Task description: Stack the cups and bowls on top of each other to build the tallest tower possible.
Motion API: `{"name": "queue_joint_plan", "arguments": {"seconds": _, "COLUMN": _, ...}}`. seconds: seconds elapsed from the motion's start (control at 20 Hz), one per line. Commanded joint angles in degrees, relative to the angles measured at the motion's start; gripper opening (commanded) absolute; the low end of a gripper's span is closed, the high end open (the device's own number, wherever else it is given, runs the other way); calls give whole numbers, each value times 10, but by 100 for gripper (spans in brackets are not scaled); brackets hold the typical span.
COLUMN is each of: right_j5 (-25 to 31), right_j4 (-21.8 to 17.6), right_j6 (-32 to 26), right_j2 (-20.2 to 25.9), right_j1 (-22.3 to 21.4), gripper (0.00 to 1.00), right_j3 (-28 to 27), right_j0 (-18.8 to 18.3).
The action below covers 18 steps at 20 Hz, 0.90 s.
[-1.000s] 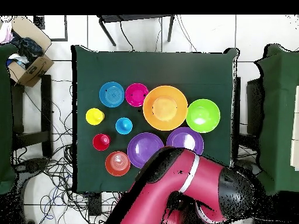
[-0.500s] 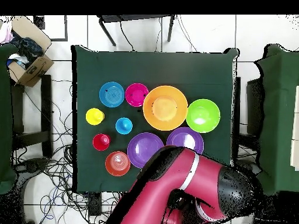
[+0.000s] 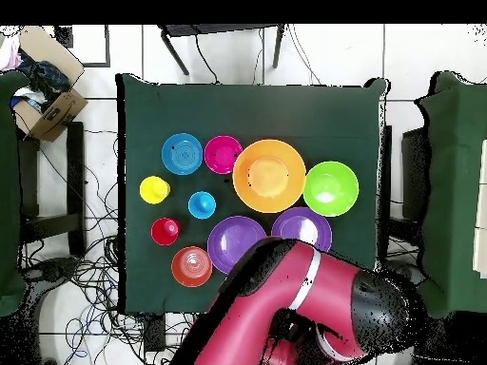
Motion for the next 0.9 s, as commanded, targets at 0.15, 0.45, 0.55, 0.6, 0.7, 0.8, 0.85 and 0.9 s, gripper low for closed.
{"name": "queue_joint_plan", "arguments": {"seconds": 0.15, "right_j5": 65, "right_j4": 43, "right_j6": 85, "right_j2": 27, "right_j1": -206, "gripper": 100, "right_j3": 85, "right_j0": 47}}
{"name": "queue_joint_plan", "arguments": {"seconds": 0.45, "right_j5": 124, "right_j4": 37, "right_j6": 76, "right_j2": 39, "right_j1": -262, "gripper": 100, "right_j3": 95, "right_j0": 34}}
{"name": "queue_joint_plan", "arguments": {"seconds": 0.55, "right_j5": 129, "right_j4": 35, "right_j6": 79, "right_j2": 45, "right_j1": -263, "gripper": 100, "right_j3": 90, "right_j0": 31}}
{"name": "queue_joint_plan", "arguments": {"seconds": 0.6, "right_j5": 132, "right_j4": 35, "right_j6": 79, "right_j2": 48, "right_j1": -266, "gripper": 100, "right_j3": 88, "right_j0": 31}}
{"name": "queue_joint_plan", "arguments": {"seconds": 0.7, "right_j5": 138, "right_j4": 42, "right_j6": 83, "right_j2": 53, "right_j1": -276, "gripper": 100, "right_j3": 85, "right_j0": 36}}
{"name": "queue_joint_plan", "arguments": {"seconds": 0.8, "right_j5": 145, "right_j4": 51, "right_j6": 87, "right_j2": 57, "right_j1": -290, "gripper": 100, "right_j3": 85, "right_j0": 44}}
{"name": "queue_joint_plan", "arguments": {"seconds": 0.85, "right_j5": 149, "right_j4": 54, "right_j6": 89, "right_j2": 59, "right_j1": -296, "gripper": 100, "right_j3": 85, "right_j0": 46}}
{"name": "queue_joint_plan", "arguments": {"seconds": 0.9, "right_j5": 155, "right_j4": 58, "right_j6": 89, "right_j2": 59, "right_j1": -305, "gripper": 100, "right_j3": 86, "right_j0": 49}}
